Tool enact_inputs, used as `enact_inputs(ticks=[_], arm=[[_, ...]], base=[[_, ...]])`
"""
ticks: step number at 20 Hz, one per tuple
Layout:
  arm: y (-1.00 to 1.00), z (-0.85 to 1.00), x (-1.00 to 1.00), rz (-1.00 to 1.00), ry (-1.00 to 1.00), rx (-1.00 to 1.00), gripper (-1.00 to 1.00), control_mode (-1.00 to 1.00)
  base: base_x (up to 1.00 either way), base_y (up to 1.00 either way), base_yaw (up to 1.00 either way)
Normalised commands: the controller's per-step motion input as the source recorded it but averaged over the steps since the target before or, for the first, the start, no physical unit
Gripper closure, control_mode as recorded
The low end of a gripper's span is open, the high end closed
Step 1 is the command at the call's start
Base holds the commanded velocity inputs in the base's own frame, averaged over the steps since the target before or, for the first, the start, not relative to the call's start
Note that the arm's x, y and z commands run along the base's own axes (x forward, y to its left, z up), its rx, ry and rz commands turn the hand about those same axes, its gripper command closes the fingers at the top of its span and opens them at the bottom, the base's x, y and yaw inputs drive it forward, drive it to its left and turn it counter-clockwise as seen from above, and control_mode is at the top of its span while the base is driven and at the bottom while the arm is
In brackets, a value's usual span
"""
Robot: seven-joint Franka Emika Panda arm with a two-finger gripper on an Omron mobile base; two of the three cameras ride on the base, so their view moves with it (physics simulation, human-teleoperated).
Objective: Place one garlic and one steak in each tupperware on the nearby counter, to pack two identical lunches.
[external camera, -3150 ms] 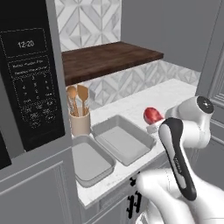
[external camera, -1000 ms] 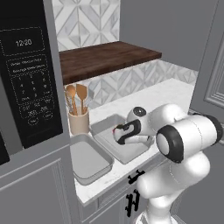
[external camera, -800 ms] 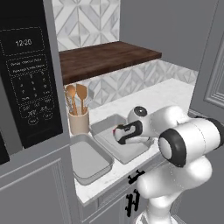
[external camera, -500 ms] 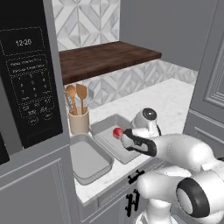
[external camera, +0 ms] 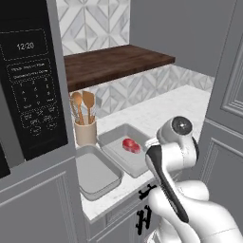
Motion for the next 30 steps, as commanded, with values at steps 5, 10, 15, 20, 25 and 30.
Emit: enact_inputs(ticks=[5,10,15,20,25,30], arm=[[-0.01,0.23,-1.00,-0.01,-0.26,0.00,-1.00,-1.00],[-0.23,-0.18,-1.00,0.00,-0.20,0.00,-1.00,-1.00],[-0.15,-0.57,-1.00,0.00,-0.11,0.00,-1.00,-1.00],[0.00,0.00,0.00,0.00,0.00,0.00,-1.00,1.00],[0.00,0.00,0.00,0.00,0.00,0.00,-1.00,1.00],[0.00,0.00,0.00,0.00,0.00,0.00,-1.00,1.00]], base=[[0.00,0.00,0.00],[0.00,0.00,0.00],[0.00,0.00,0.00],[-1.00,0.00,0.00],[-1.00,0.03,0.00],[-1.00,0.01,-0.26]])
